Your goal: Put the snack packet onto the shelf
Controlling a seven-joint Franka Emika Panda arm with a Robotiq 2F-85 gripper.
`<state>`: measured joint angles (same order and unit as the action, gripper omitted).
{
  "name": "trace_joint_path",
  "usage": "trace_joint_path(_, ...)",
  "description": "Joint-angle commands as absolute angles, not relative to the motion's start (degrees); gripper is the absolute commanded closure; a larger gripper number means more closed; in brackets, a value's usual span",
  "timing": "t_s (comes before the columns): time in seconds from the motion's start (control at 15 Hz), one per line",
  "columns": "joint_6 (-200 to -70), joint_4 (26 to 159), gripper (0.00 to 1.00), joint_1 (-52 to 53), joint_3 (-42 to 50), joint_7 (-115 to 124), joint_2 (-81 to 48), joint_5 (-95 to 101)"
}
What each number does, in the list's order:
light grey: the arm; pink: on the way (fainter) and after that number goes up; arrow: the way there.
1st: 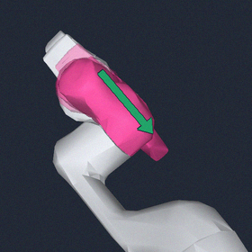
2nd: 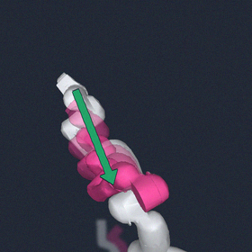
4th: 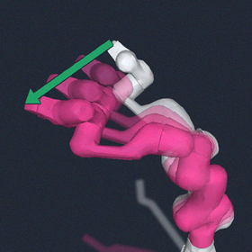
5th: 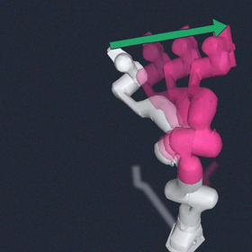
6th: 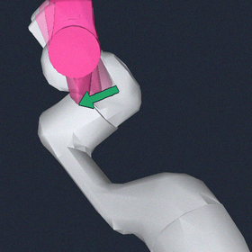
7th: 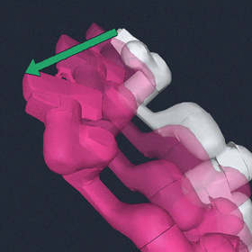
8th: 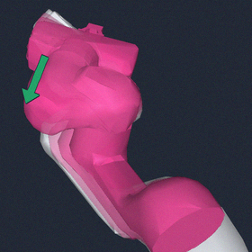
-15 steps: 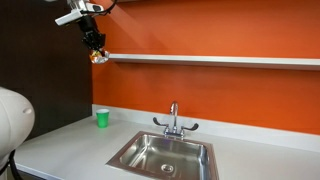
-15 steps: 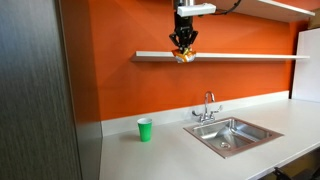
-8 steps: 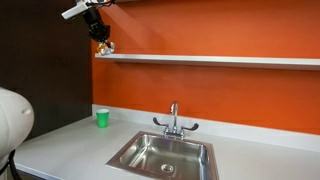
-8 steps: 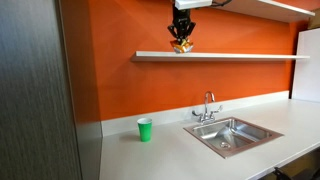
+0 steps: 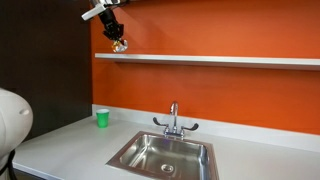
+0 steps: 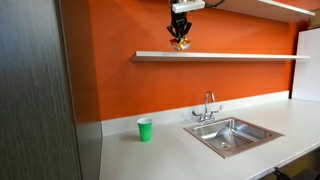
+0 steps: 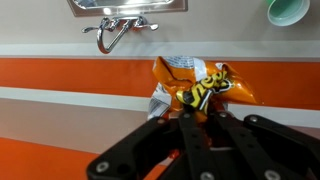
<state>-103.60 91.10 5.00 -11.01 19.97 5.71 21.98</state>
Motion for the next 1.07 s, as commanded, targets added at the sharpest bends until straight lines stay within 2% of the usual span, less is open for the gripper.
trace_joint_path(0.0,-100.25,79.95,0.96,5.3,-9.91,16.45,-2.41,24.05)
trace_joint_path(0.53,-94.09,60.41,0.96,9.78,-7.94,13.11,-14.72,25.29)
trace_joint_path(1.0,-89.76,48.83,0.96,11.72,-4.51,10.65,-22.58,23.58)
